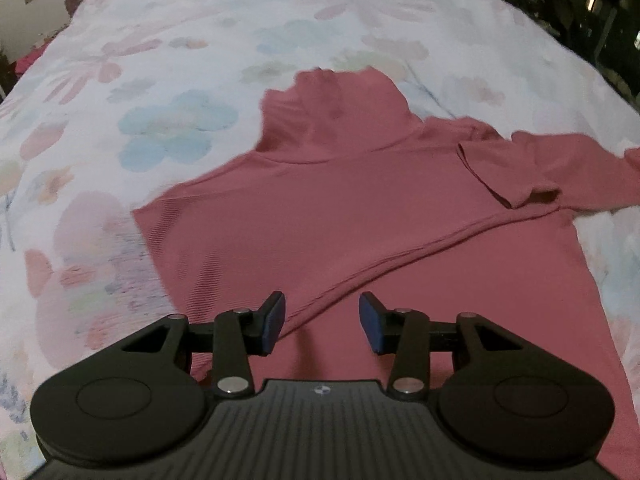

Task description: Fold small clothes

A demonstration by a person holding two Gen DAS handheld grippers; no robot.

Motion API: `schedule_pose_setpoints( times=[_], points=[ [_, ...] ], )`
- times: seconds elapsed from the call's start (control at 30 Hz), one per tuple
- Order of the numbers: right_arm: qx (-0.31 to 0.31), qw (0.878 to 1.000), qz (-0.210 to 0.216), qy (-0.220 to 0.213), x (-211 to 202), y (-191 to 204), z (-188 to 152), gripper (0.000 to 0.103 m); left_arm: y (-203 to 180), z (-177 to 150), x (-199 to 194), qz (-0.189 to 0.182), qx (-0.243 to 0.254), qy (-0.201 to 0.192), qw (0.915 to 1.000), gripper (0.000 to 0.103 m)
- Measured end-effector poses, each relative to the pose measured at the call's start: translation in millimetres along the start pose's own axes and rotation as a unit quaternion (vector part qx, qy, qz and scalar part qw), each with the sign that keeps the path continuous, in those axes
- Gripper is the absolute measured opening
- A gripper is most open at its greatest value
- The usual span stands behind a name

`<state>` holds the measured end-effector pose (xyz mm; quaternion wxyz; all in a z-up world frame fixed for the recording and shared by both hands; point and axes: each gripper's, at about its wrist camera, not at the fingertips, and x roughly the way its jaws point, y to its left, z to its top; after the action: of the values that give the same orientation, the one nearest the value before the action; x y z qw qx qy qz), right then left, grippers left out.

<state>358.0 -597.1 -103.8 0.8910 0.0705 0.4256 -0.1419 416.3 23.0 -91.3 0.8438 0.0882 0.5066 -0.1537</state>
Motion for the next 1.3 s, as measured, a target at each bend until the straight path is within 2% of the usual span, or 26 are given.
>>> schedule_pose_setpoints(
  times=[0.1, 0.23, 0.3, 0.37, 0.43, 0.57, 0.63, 0.8, 0.9, 1.0, 1.17, 1.3],
  points=[
    [-0.038, 0.999, -0.007, 0.002, 20.2, 7.0, 0.6, 0.045, -8.5, 3.9, 9.3, 0.006, 0.003, 0.012, 0.9999, 0.051],
    [-0.097, 0.994, -0.04, 0.002, 48.1, 18.9, -4.3, 0.044, -10.9, 4.8, 12.5, 0.011, 0.003, 0.019, 0.9998, 0.051],
    [-0.108, 0.992, -0.062, 0.007, 58.4, 19.8, -6.9, 0.036, -8.8, 4.0, 11.7, 0.01, 0.001, 0.019, 0.9998, 0.051],
    [-0.103, 0.992, -0.074, 0.013, 64.3, 16.2, -6.3, 0.016, -6.3, 3.4, 10.8, 0.012, -0.002, 0.019, 0.9998, 0.051],
    [-0.09, 0.994, -0.068, 0.013, 60.7, 12.1, -3.9, 0.005, -1.4, 1.1, 9.0, 0.012, -0.008, 0.018, 0.9997, 0.051],
    [-0.09, 0.994, -0.055, 0.004, 35.2, 17.5, 5.6, 0.004, 9.1, -4.4, 3.1, 0.012, -0.019, 0.014, 0.9996, 0.051],
    [-0.073, 0.996, -0.042, 0.013, 19.7, 19.0, 13.7, 0.004, 13.9, -6.6, 0.9, 0.009, -0.028, 0.016, 0.9994, 0.051],
    [-0.007, 0.999, 0.02, 0.038, -26.5, 27.7, 37.2, 0.003, 13.5, -11.7, -3.0, -0.005, -0.024, 0.015, 0.9996, 0.051],
    [0.01, 0.997, 0.065, 0.045, -56.5, 55.4, 50.0, 0.003, 11.2, -13.2, -4.9, -0.012, -0.018, 0.015, 0.9996, 0.051],
    [0.017, 0.991, 0.126, 0.043, -86.9, 97.3, 64.4, 0.003, 12.8, -13.1, -7.3, -0.021, -0.015, 0.011, 0.9996, 0.05],
    [-0.005, 0.974, 0.225, 0.033, -128.9, 196.1, 85.3, 0.003, 22.5, -10.4, -12.9, -0.034, -0.028, 0.004, 0.999, 0.046],
    [-0.018, 0.956, 0.29, 0.036, -140.1, 281.3, 94.5, 0.003, 31.6, -8.8, -16.8, -0.038, -0.039, -0.003, 0.9985, 0.046]
  ],
)
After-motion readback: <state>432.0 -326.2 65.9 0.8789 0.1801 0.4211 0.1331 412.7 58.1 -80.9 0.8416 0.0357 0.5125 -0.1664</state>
